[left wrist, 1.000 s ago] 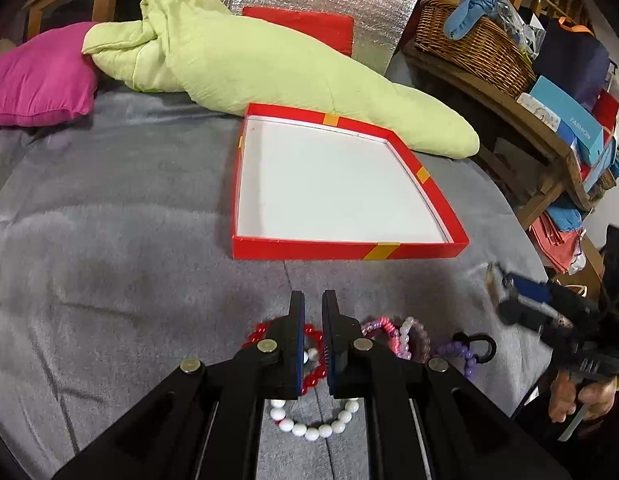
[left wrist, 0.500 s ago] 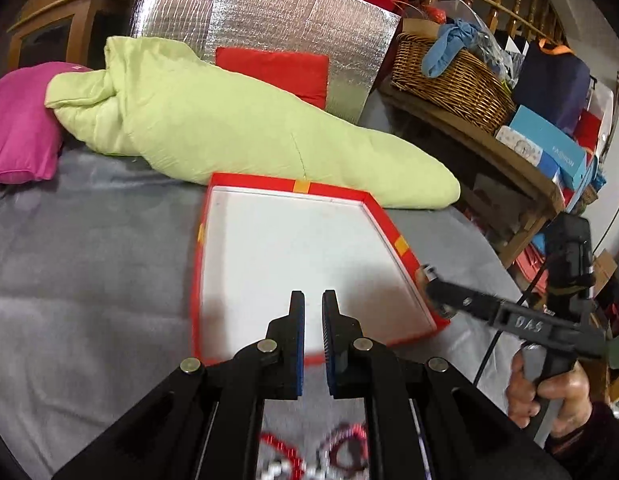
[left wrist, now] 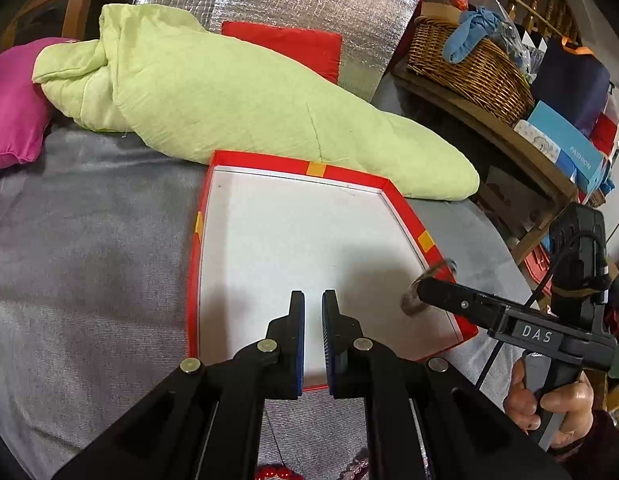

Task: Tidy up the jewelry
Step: 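Lift the silver bangle with the right tool and set it in the red tray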

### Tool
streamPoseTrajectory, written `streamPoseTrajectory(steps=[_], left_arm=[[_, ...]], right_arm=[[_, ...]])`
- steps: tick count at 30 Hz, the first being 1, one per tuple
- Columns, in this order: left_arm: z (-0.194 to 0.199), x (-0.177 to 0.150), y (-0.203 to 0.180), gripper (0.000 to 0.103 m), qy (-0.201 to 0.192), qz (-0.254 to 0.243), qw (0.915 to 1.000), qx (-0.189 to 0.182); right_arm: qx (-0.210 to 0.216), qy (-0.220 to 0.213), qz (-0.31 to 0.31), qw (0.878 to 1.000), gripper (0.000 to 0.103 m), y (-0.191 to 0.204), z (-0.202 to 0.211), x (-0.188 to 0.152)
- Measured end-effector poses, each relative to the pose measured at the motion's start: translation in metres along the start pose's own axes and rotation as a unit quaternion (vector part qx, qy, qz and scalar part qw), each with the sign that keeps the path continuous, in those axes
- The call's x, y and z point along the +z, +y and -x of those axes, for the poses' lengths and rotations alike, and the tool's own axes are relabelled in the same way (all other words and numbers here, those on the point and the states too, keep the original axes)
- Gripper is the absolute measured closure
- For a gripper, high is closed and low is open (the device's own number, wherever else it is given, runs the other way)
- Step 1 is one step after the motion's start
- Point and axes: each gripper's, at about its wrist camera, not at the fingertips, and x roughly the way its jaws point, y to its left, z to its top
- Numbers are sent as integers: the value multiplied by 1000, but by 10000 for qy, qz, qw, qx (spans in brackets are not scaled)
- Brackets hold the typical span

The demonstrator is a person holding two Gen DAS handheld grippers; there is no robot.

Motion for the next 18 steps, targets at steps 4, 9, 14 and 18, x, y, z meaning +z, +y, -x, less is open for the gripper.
streamPoseTrajectory(steps=[4, 9, 14, 18], left_arm=[[15, 0, -2, 94, -34, -87, 10000, 10], [40, -15, 9, 90, 314, -163, 9989, 299], [57, -51, 29, 40, 814, 396, 9958, 111], [48, -76, 16, 38, 1264, 141, 9917, 212]], right_arm=[[-30, -18, 130, 9999, 38, 3, 4, -2], [-101, 32, 92, 9999, 39, -2, 3, -4], [-72, -28, 74, 9999, 39, -3, 9, -6], [-49, -84, 54, 9999, 39, -1, 14, -7]])
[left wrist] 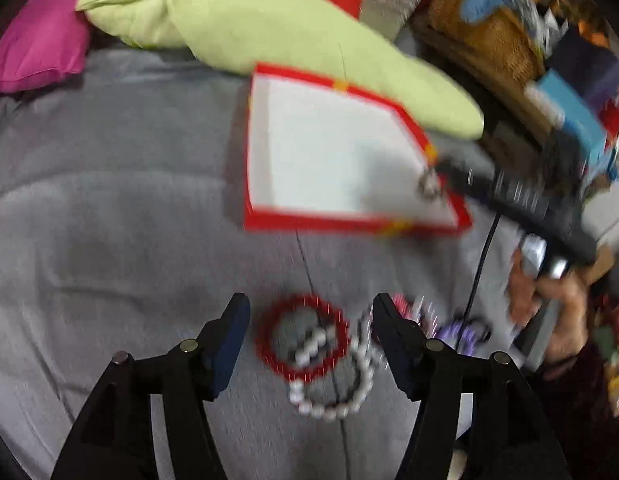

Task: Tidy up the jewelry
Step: 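Lift the silver bangle with the right tool and set it in the red tray, then carry the red beaded bracelet with the left tool into the tray and release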

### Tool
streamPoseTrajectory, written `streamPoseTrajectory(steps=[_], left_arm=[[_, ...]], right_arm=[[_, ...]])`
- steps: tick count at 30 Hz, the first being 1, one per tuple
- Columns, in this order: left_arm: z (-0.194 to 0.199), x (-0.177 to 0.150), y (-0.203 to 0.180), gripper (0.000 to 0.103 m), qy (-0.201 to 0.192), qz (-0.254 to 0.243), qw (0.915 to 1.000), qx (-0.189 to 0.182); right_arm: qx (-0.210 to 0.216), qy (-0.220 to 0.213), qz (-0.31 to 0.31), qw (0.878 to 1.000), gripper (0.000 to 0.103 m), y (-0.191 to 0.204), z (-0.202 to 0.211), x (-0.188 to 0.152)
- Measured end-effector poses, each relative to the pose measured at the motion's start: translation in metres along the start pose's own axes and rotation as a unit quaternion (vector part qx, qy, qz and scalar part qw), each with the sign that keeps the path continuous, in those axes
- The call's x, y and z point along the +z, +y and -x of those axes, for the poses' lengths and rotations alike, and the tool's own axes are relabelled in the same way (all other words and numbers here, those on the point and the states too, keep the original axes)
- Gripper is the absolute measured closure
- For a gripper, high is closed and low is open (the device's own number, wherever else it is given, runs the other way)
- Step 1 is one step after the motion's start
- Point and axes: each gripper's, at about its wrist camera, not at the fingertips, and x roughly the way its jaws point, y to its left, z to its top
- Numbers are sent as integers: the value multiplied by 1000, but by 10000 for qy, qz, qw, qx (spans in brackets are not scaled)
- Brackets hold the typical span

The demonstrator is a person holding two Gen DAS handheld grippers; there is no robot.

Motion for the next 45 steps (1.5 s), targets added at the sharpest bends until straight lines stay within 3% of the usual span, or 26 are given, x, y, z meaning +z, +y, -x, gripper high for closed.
streamPoseTrajectory(steps=[3, 5, 6, 8, 11, 18, 27, 35, 39, 45], left_arm=[[-20, -9, -10, 38, 300, -351, 9974, 559], [-22, -10, -11, 43, 259, -387, 9976, 508], [-22, -10, -12, 49, 243, -416, 9976, 502], [-25, -9, -10, 81, 268, -419, 9972, 553], [-30, -6, -3, 93, 333, -326, 9975, 523], [-33, 7, 4, 94, 94, -230, 9977, 632], [14, 35, -7, 94, -1173, -200, 9926, 230], [31, 60, -22, 94, -1900, -302, 9813, -13], [17, 73, -29, 94, -1948, -358, 9802, -22], [-38, 82, -28, 94, -1248, -366, 9904, 462]], right_arm=[[22, -16, -9, 10000, 39, 1, 2, -2], [-2, -15, 26, 10000, 39, 2, 3, -3], [-14, -15, 40, 10000, 39, 2, 3, -3], [-41, -20, 58, 10000, 39, 1, 4, -4], [-41, -34, 27, 10000, 39, -1, 5, -4], [-9, -97, -38, 9999, 39, -3, 9, -2], [23, -207, -84, 9997, 39, -4, 12, -1], [43, -248, -132, 9996, 39, -1, 8, 1], [6, -146, -86, 9999, 39, 3, -2, 0], [-109, 58, 78, 9999, 38, 7, -20, -4]])
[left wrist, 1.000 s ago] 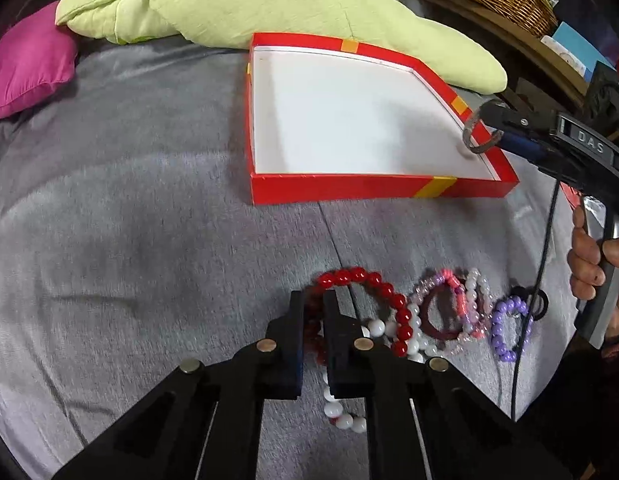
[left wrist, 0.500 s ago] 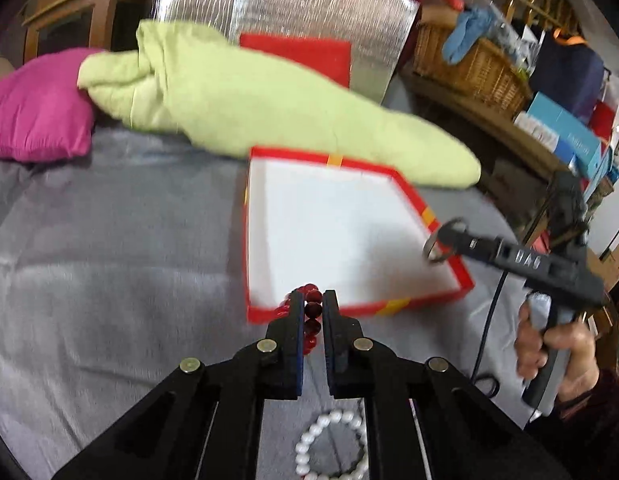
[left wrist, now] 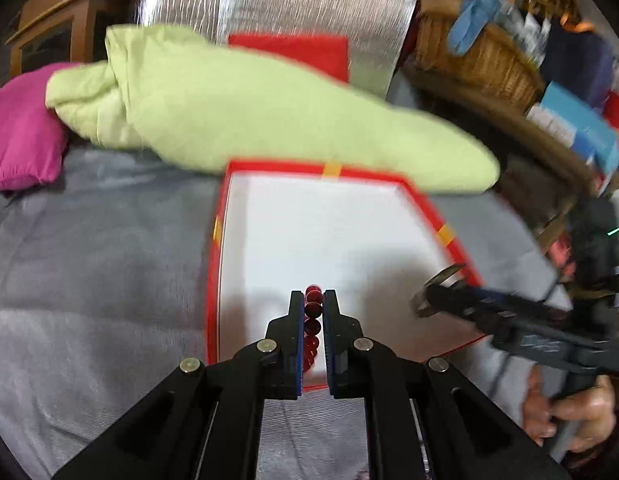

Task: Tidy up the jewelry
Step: 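Carry the red beaded bracelet with the left tool into the tray and release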

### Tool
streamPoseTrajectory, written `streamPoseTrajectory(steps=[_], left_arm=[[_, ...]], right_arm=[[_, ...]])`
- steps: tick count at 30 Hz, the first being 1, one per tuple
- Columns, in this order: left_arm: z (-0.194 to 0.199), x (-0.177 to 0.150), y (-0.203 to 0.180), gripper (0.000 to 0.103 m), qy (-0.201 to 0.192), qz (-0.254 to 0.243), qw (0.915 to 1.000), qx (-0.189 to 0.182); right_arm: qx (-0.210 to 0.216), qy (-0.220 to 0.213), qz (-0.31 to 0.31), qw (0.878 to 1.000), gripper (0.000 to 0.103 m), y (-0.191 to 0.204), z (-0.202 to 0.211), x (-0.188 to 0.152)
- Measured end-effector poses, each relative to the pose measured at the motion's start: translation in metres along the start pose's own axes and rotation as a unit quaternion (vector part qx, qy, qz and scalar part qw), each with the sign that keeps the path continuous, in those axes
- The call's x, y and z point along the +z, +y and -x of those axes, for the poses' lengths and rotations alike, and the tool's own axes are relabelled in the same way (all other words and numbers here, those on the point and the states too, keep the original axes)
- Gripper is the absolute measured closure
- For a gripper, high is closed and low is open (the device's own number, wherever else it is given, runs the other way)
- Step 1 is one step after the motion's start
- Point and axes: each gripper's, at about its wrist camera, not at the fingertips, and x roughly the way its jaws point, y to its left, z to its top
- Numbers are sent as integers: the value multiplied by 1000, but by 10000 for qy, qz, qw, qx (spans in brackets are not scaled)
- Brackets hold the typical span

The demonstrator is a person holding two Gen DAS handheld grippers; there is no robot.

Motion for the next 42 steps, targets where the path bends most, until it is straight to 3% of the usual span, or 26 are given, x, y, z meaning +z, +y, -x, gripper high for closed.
streamPoseTrajectory(steps=[3, 6, 10, 13, 15, 17, 18, 20, 24, 25, 28, 34, 39, 42], left_arm=[[-14, -5, 6, 94, 303, 71, 9993, 207], [-14, -9, 11, 93, 367, 110, 9990, 237], [-8, -13, 15, 92, 359, 70, 9990, 269], [1, -11, 20, 92, 230, 159, 9991, 315], [10, -8, 26, 90, 59, 306, 9991, 296], [15, -7, 34, 73, -55, 501, 9980, 372], [12, -7, 37, 68, -31, 595, 9974, 414], [4, -7, 44, 67, 104, 761, 9960, 455], [-12, -12, 50, 67, 505, 973, 9934, 349], [-15, -14, 52, 67, 599, 1064, 9922, 268], [-18, -17, 54, 67, 645, 1083, 9917, 240], [-15, -23, 50, 70, 672, 945, 9929, 270], [-10, -27, 45, 70, 694, 812, 9937, 350], [-10, -26, 47, 70, 754, 905, 9924, 361]], right_arm=[[-82, -24, 6, 10000, 33, -1, 2, 1], [-7, -275, -110, 9996, 25, -8, 15, 6], [-137, -669, -539, 9962, 24, -33, 34, 9], [-383, -654, -1029, 9918, 25, -59, 36, 5], [-435, -529, -1389, 9879, 35, -78, 34, 1], [-413, -353, -1527, 9868, 56, -89, 29, -1], [-460, -222, -1549, 9866, 56, -93, 24, -2], [-559, -70, -1526, 9867, 65, -95, 18, -4], [-535, 73, -1390, 9888, 74, -92, 6, -4], [-569, 89, -1320, 9896, 81, -90, 4, -3], [-698, 143, -1024, 9922, 91, -80, -5, -2], [-998, 5, -563, 9934, 90, -69, -12, 7], [-873, 129, -630, 9941, 90, -76, -24, 15], [-679, 70, -917, 9934, 88, -80, -11, 17]])
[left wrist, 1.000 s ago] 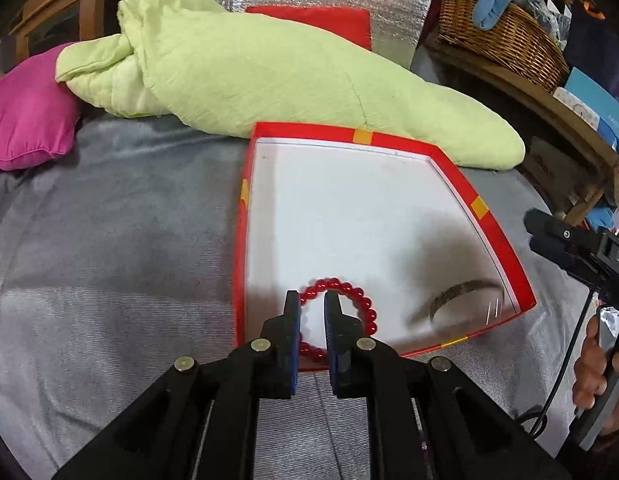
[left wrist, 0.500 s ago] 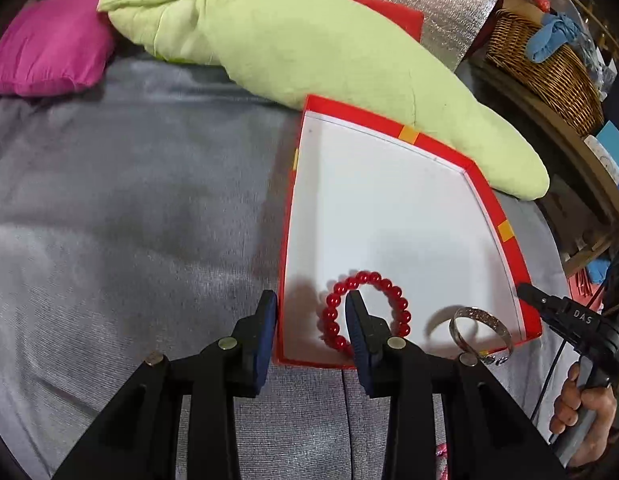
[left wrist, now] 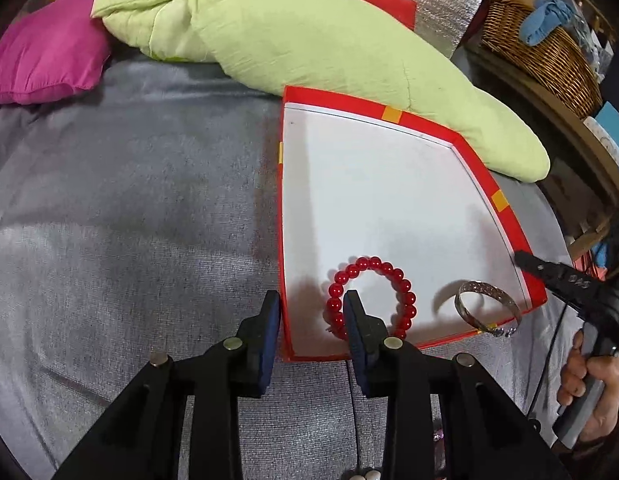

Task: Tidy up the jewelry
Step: 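Carry the red beaded bracelet with the left tool into the tray and release, then move both tools back toward the remaining bracelets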

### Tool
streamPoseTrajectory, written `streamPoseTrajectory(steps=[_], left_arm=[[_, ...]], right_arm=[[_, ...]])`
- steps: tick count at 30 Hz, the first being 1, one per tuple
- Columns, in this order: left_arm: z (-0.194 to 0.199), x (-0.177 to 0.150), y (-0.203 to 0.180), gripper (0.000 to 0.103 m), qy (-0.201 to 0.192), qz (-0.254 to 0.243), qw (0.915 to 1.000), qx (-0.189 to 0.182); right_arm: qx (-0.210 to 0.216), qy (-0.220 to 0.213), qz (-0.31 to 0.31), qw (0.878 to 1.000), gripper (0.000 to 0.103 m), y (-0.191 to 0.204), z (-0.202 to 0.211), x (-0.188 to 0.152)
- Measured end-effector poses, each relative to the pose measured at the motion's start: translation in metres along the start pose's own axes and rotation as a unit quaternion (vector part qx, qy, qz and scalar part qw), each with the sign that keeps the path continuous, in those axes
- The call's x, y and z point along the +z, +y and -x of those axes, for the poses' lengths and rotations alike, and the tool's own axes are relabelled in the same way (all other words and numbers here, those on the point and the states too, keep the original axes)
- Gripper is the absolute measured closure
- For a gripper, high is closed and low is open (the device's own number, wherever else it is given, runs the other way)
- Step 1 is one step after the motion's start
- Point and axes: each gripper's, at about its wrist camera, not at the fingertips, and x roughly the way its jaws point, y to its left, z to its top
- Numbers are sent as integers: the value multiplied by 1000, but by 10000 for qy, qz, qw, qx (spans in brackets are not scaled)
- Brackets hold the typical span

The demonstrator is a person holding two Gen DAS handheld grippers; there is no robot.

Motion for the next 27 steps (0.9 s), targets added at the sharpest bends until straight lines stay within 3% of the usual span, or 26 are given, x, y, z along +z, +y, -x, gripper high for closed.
streamPoseTrajectory(steps=[3, 7, 12, 14, 16, 18, 21, 24, 27], left_arm=[[3, 7, -3, 70, -164, -66, 9997, 138], [15, 8, -10, 70, -448, -305, 9978, 376], [18, 7, -9, 68, -478, -240, 9959, 737], [20, 6, -11, 67, -524, -289, 9941, 909], [22, 3, -13, 62, -532, -351, 9935, 942], [26, -1, -16, 52, -544, -405, 9934, 921], [28, -4, -19, 51, -540, -505, 9933, 884], [32, -6, -19, 51, -561, -554, 9928, 903], [36, -5, -16, 51, -579, -500, 9937, 817]], right_arm=[[-69, -237, 250, 9994, 84, 7, 20, 1], [710, -112, 542, 9959, 84, 17, 43, -7], [2230, 862, 743, 9682, 84, 38, 38, -33], [2418, 1110, 774, 9608, 84, 47, 29, -41], [2514, 1372, 730, 9553, 84, 55, 16, -48], [2407, 1470, 650, 9572, 84, 62, 5, -50], [2184, 1185, 274, 9683, 83, 53, 0, -41], [1727, 604, -124, 9830, 83, 33, 9, -27], [1734, 436, -431, 9829, 82, 17, 14, -20]])
